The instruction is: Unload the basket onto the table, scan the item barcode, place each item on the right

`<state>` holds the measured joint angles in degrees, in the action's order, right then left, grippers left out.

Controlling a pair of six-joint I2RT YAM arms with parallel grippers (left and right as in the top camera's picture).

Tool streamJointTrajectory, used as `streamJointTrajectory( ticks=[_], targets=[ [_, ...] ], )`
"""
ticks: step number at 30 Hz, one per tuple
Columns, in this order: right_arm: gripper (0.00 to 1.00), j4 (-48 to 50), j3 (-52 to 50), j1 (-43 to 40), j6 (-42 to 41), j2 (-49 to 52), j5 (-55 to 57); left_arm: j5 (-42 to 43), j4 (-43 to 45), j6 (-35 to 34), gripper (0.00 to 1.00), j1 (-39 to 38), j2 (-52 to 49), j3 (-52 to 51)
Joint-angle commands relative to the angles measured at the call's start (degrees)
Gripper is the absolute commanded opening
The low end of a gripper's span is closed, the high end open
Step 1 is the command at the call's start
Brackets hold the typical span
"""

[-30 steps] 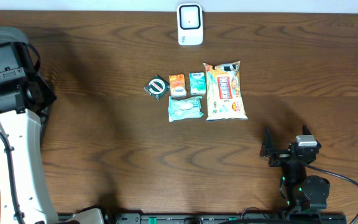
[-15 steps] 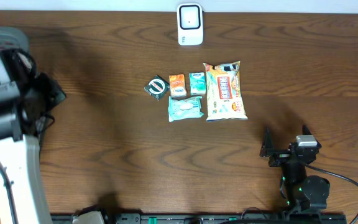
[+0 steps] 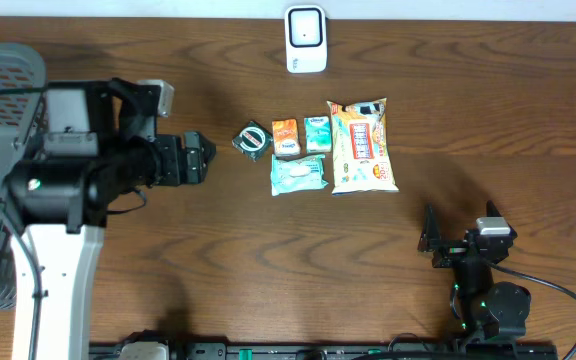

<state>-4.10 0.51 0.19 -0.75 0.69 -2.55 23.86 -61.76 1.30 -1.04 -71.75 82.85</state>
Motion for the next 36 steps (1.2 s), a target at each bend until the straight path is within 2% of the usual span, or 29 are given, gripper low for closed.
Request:
streamJointTrajectory(
  ticks=[1, 2, 4, 13, 22, 28, 33, 36],
  targets=[
    [0.99, -0.17, -0.2, 0.24, 0.59, -0.31, 0.48, -11.89, -0.37, -2.19, 0.9, -1.49, -2.56, -0.28],
    [0.99, -0.17, -0.2, 0.24, 0.59, -0.31, 0.48, -11.91, -0.35, -2.67, 0.9, -1.53, -3.28, -0.28],
    [0.99, -0.17, -0.2, 0.24, 0.59, -0.31, 0.48, -11.93, -0.35, -2.64, 0.98, -1.51, -4.81, -0.28],
    [0.99, -0.17, -0.2, 0.24, 0.59, -0.31, 0.48, -11.96, -0.37, -2.64, 0.98, -1.51, -9.64, -0.28],
    [0.99, -0.13, -0.2, 0.24, 0.02, -0.31, 0.22, -11.96, -0.35, -2.64, 0.97, -1.51, -10.25, -0.28],
    [0.99, 0.07, -0.2, 0.24, -10.34, -0.31, -1.92, -11.93, -0.35, -2.64, 0.98, -1.51, -10.25, -0.28],
    [0.99, 0.39, -0.2, 0.24, -10.69, -0.31, -2.1, -11.96, -0.35, -2.64, 0.98, -1.51, -10.25, -0.28],
    [0.99, 2.16, -0.2, 0.24, -20.28, -0.31, -9.94, -11.93, -0.35, -2.64, 0.98, -1.51, -10.25, -0.28]
  ],
)
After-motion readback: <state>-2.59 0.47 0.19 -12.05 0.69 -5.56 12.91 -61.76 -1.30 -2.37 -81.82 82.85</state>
